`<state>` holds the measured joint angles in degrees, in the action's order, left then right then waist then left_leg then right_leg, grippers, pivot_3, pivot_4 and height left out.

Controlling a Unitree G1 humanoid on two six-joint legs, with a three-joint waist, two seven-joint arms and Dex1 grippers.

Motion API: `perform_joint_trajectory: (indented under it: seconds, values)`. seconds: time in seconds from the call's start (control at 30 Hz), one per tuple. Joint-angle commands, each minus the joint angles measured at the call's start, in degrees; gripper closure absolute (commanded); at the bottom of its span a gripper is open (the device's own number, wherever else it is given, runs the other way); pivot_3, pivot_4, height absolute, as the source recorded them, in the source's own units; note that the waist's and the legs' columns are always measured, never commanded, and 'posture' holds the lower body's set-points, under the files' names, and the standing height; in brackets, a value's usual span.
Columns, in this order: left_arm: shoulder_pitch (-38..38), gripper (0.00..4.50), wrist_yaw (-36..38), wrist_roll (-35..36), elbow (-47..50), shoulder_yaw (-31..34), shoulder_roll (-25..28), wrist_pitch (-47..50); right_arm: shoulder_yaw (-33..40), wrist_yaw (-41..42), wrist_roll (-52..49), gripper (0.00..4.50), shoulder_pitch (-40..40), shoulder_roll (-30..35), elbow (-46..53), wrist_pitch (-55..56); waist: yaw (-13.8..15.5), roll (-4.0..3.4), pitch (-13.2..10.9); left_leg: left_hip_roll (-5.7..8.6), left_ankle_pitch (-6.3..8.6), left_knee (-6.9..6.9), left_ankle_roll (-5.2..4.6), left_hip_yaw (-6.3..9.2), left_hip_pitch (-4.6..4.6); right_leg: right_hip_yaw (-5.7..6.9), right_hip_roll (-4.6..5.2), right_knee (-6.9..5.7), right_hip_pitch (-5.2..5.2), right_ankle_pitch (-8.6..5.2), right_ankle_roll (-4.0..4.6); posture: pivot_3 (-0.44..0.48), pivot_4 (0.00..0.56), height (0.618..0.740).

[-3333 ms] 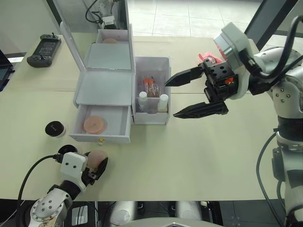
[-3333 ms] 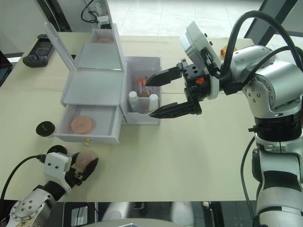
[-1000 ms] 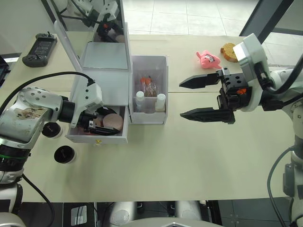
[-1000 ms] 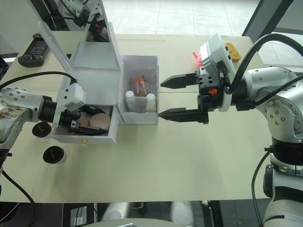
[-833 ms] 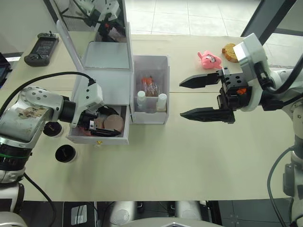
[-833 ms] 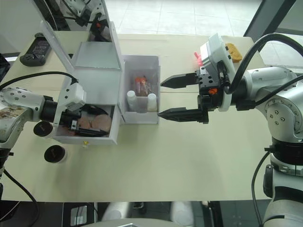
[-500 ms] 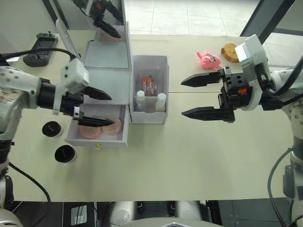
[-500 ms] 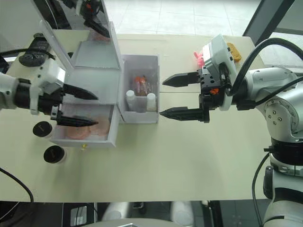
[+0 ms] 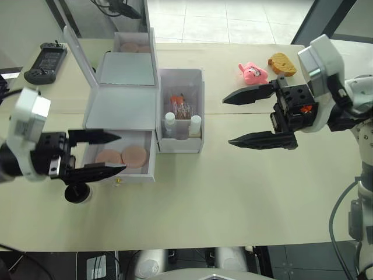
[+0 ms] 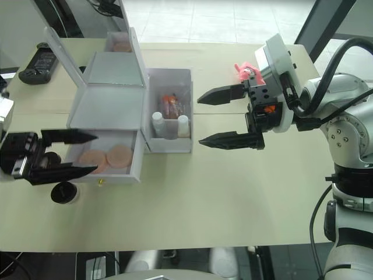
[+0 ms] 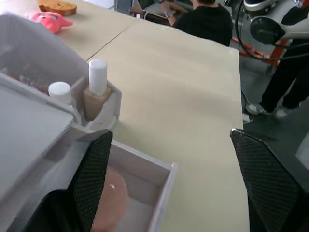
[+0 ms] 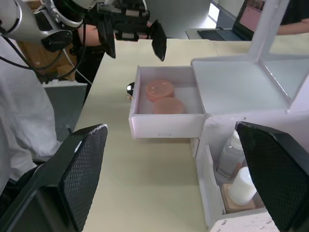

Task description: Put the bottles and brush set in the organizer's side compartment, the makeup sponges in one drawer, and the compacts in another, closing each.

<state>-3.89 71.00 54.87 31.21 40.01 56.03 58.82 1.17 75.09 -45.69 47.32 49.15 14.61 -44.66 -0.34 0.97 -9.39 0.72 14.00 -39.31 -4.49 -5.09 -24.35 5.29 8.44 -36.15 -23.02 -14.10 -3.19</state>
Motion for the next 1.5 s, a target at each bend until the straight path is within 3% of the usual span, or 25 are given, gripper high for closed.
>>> perform_joint_trajectory:
  seconds: [0.03,0.07,0.17,0.33,0.47,0.63,0.9,1.2,1.5]
  values:
    - [10.9,1.52,-2.71,9.4,7.41,14.81,-4.12,4.24,0.1,1.75,-0.33,0.0,2.42,0.59,-1.02,0.08,-0.31,0.0,0.0,-0.02,0.01,0.0,0.01,0.01,0.04,-0.04,0.02,0.01,0.02,0.0,0.0,0.0,0.15,0.74]
    - [13.61,1.87,-3.82,11.26,8.43,16.97,-5.21,4.35,-0.26,2.15,-0.17,0.0,2.86,0.57,-1.5,0.15,-0.37,0.0,0.0,-0.03,0.01,0.01,0.01,0.02,0.04,-0.05,0.02,0.06,0.02,0.0,0.01,0.0,0.15,0.74]
    - [24.64,2.87,-7.15,8.09,14.2,20.4,-13.75,-1.13,-2.03,3.15,1.18,0.0,4.97,-0.13,-3.78,0.64,-0.3,-0.01,0.0,-0.08,0.02,0.03,0.04,0.03,0.11,-0.09,0.08,0.12,0.09,0.0,0.04,0.0,0.15,0.74]
    - [37.71,4.43,-9.55,0.94,16.39,17.32,-28.67,-13.41,-4.17,5.13,2.91,0.0,7.14,-0.66,-6.19,1.34,0.13,0.02,0.01,-0.08,0.13,0.06,0.1,0.03,0.16,-0.11,0.16,0.23,0.24,0.02,0.11,0.0,0.15,0.74]
    - [43.88,4.47,-9.61,-11.47,12.77,10.02,-36.21,-26.47,-4.39,6.12,3.44,0.0,7.45,-0.59,-6.67,1.48,0.77,0.02,0.02,-0.14,0.4,0.05,0.33,0.04,0.13,-0.13,0.45,0.3,-0.01,0.08,0.27,0.0,0.15,0.74]
    - [43.16,4.47,-14.98,-19.31,10.0,0.05,-41.99,-36.35,-4.12,7.0,3.96,0.0,7.69,-0.69,-7.23,1.58,1.06,0.03,0.02,-0.13,0.52,0.03,0.12,0.0,0.08,-0.05,0.67,0.31,-0.12,0.1,0.29,0.0,0.15,0.74]
    - [35.58,4.47,-23.62,-25.84,3.87,-8.03,-41.41,-43.98,-4.16,6.59,4.74,0.0,8.81,-1.4,-7.67,1.2,0.89,0.02,0.03,-0.12,0.42,0.03,-0.5,-0.06,0.02,0.03,0.67,0.23,-0.04,0.11,0.26,0.0,0.15,0.74]
    - [25.58,4.47,-27.49,-20.65,1.32,-10.74,-35.84,-41.66,-3.57,5.77,5.06,0.0,8.85,-1.2,-7.91,1.31,1.04,0.02,0.03,-0.1,0.3,0.02,-0.29,-0.03,0.03,0.12,0.71,0.23,-0.07,0.13,0.23,0.0,0.15,0.74]
    - [10.68,4.47,-30.87,-22.99,-7.7,-15.09,-29.07,-40.64,-4.82,5.21,7.16,0.0,9.25,-2.1,-9.33,2.35,1.03,0.03,0.03,-0.04,0.24,0.02,-0.22,-0.06,0.01,0.17,0.37,0.14,-0.01,0.16,0.18,0.0,0.15,0.74]
